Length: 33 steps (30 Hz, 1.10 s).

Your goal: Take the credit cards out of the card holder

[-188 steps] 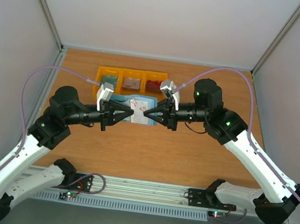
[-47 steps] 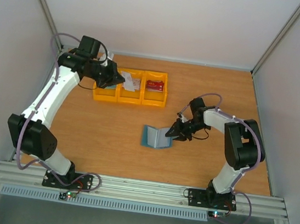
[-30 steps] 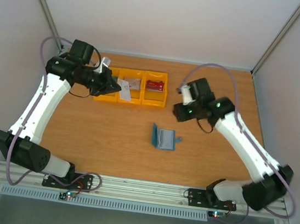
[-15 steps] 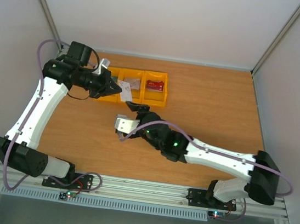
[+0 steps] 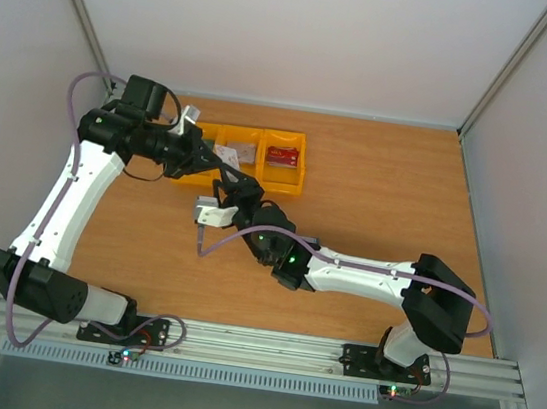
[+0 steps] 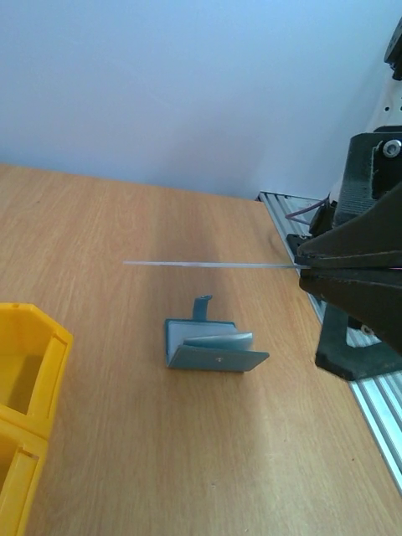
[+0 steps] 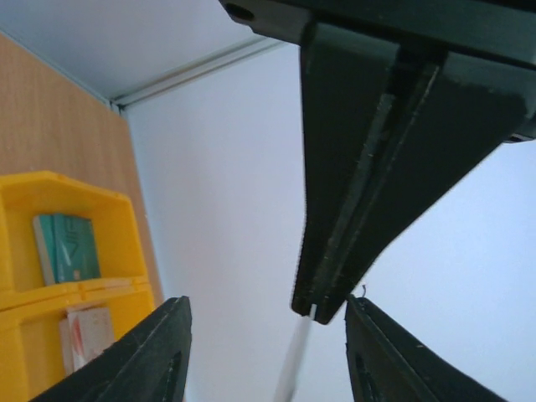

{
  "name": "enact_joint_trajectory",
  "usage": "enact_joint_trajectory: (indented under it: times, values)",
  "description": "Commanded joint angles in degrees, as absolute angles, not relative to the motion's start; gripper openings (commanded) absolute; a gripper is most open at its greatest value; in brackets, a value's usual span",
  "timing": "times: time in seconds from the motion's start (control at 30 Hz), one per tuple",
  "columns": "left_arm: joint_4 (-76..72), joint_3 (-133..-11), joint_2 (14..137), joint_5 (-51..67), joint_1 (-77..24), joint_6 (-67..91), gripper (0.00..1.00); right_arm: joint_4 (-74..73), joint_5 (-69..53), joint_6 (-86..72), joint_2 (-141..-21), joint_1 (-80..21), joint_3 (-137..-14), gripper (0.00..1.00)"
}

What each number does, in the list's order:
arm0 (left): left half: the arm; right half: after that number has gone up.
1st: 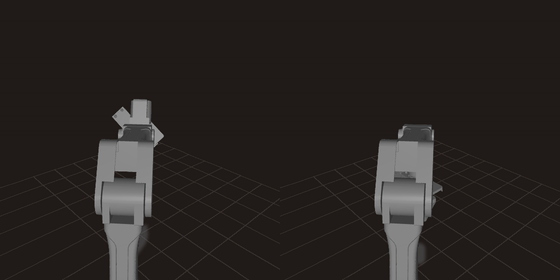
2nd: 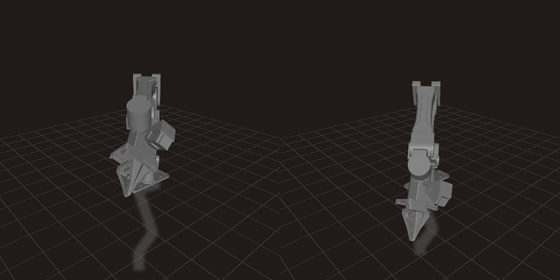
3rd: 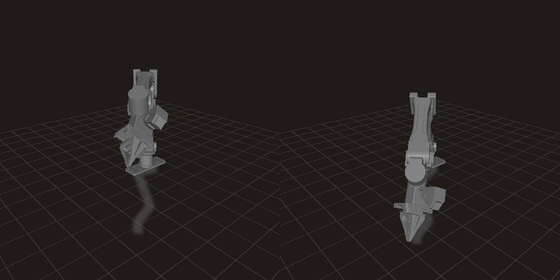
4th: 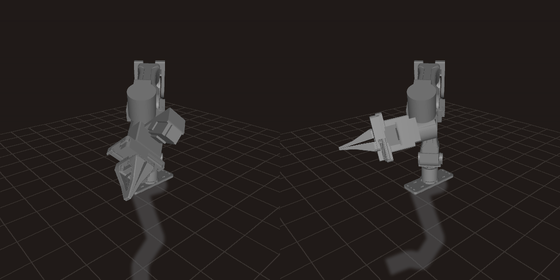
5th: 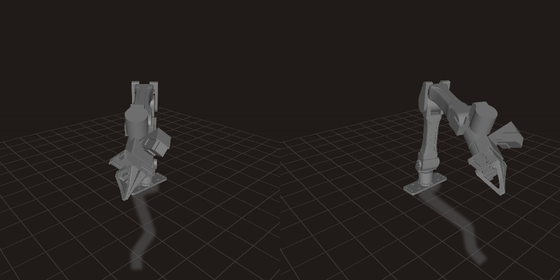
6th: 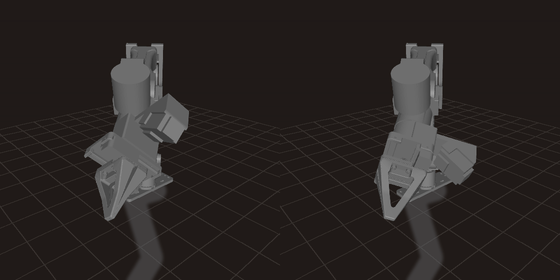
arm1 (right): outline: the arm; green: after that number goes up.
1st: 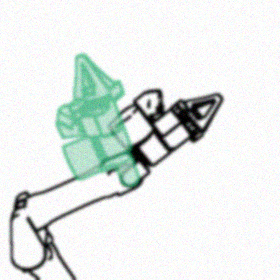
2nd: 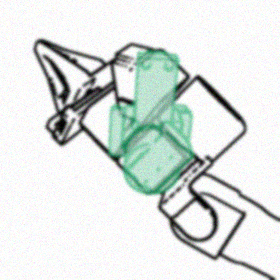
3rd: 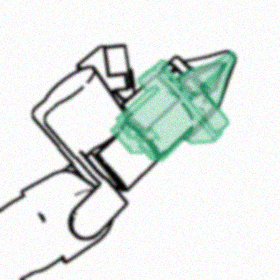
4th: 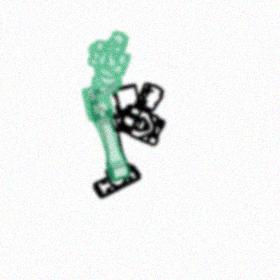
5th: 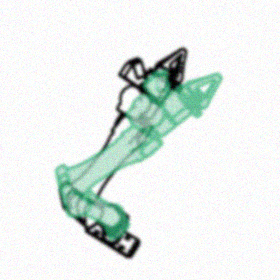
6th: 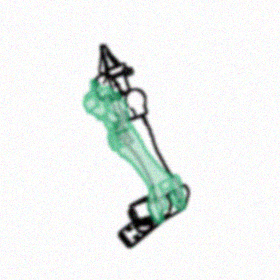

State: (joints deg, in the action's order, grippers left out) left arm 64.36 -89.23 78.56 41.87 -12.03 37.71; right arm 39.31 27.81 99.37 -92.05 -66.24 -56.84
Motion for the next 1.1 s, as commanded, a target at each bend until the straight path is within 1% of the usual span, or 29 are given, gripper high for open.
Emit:
enact_joint_trajectory:
  times: [0.0,0.1,0.2,0.23,0.33,0.37,0.57,0.6,0.63,0.67,0.7,0.73,0.77,0.83,0.9,0.97,1.03,1.07]
  values:
    - [63.4,-88.6,77.5,44.1,-12.4,38.3,0.0,42.4,29.9,99.9,-90.1,-65.3,-57.2,0.48]
    - [63.3,-88.6,77.3,44.2,-12.4,38.4,0.0,42.5,30.9,99.4,-89.8,-64.6,-57.1,0.43]
    - [63.2,-88.5,77.1,44.2,-12.3,38.4,0.0,42.3,31.6,98.6,-89.4,-63.8,-57.0,0.36]
    - [63.3,-88.5,77.1,44.2,-12.3,38.4,0.0,41.5,31.6,98.2,-89.1,-63.7,-57.0,0.32]
    - [63.2,-88.4,77.1,44.3,-12.3,38.4,0.0,39.2,31.2,96.8,-88.4,-63.5,-57.2,0.05]
    - [63.1,-88.4,77.1,44.4,-12.3,38.4,0.0,39.1,31.0,96.6,-88.3,-63.5,-57.2,0.02]
    - [61.5,-88.0,76.8,46.2,-12.3,38.7,0.0,35.0,30.2,92.5,-85.4,-63.3,-56.8,0.01]
    - [61.2,-88.3,76.7,46.2,-12.3,38.7,0.04,33.2,29.7,90.7,-84.4,-63.0,-56.8,0.01]
    - [61.3,-88.6,76.6,46.2,-12.2,38.5,0.22,31.0,29.1,88.4,-83.1,-62.6,-56.7,0.01]
    - [61.6,-89.3,76.4,46.3,-12.2,38.0,0.51,28.0,28.3,86.0,-81.7,-62.1,-56.6,0.01]
    - [62.4,-90.1,76.2,46.2,-11.9,36.8,0.74,24.8,27.1,83.0,-80.1,-61.4,-56.6,0.01]
    - [63.2,-91.1,76.0,46.4,-11.6,35.5,0.93,20.7,25.4,79.8,-78.2,-60.6,-56.6,0.01]
    - [64.1,-92.0,75.7,46.7,-11.2,33.2,0.99,16.1,23.0,76.4,-76.3,-59.4,-56.6,0.01]
    - [66.7,-93.9,74.5,45.9,-10.5,25.9,1.0,6.2,13.4,69.2,-71.3,-56.7,-57.2,0.01]
    - [67.8,-94.8,72.8,46.6,-10.2,17.7,0.98,-3.5,2.3,63.1,-67.8,-53.4,-58.3,0.01]
    - [68.6,-95.4,70.2,49.1,-10.2,3.4,0.91,-10.4,-8.1,60.3,-65.4,-51.1,-59.3,0.01]
    - [69.9,-95.0,66.1,51.8,-10.8,-20.7,0.83,-15.4,-14.7,60.0,-64.3,-50.3,-60.7,0.01]
    - [69.6,-93.4,63.6,51.5,-11.5,-28.7,0.8,-18.1,-17.2,60.2,-64.1,-50.3,-61.5,0.01]
